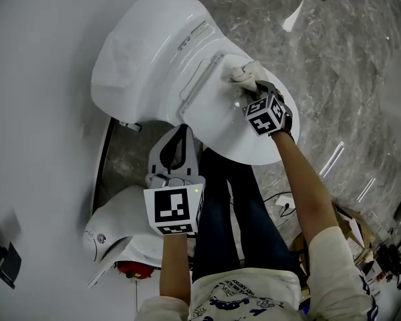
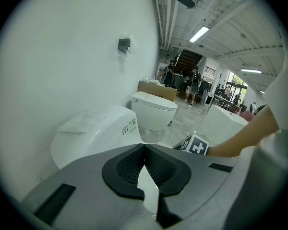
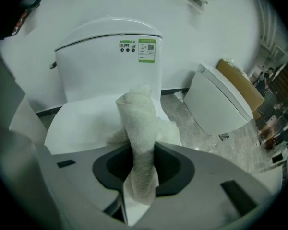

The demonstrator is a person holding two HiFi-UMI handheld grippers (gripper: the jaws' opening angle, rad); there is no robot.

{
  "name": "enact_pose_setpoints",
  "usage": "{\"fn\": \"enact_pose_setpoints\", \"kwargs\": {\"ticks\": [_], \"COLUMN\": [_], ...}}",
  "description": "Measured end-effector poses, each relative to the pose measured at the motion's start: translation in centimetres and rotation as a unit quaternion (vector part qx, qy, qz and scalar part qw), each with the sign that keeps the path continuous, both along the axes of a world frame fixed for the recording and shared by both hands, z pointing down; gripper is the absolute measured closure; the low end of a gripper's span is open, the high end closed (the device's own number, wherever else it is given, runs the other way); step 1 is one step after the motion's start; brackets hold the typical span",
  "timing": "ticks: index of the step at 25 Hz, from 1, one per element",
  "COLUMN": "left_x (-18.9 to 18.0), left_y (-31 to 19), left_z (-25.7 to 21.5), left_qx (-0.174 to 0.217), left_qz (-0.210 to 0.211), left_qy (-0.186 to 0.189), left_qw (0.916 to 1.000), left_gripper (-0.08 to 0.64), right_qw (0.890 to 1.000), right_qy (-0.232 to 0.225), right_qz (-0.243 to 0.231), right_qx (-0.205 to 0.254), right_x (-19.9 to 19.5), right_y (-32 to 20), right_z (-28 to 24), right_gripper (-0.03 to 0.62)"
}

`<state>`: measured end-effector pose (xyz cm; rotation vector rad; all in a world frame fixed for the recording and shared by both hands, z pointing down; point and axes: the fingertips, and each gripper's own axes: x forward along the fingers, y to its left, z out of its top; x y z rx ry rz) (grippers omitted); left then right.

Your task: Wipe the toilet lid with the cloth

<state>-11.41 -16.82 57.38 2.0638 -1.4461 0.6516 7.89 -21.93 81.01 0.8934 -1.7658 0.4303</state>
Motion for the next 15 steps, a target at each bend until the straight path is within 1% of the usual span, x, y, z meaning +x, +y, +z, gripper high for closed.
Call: {"fn": "enact_pose_setpoints", "kwargs": {"ticks": [8, 15], "left_x": [2.6, 5.4], "left_y": [0.9, 2.3], "left_z": [-0.4, -0.6], "left_qx": [0.007, 0.007], "left_qz": [0.025, 0.057], "left_qy": [-0.003, -0.001], "left_qw": [0.9997, 0.9984], "left_gripper": [0.557, 0.557], "right_qw": [0.999, 0.995], "right_qy": [0.011, 0.009], "right_qz": [0.042, 0.096], "right_qx": [-0.008, -0.019], "right_x": [5.1, 9.4], "right_y": [3.7, 7.7], "right_z": [0.4, 0.6], "right_gripper": [0.491, 0.491]}}
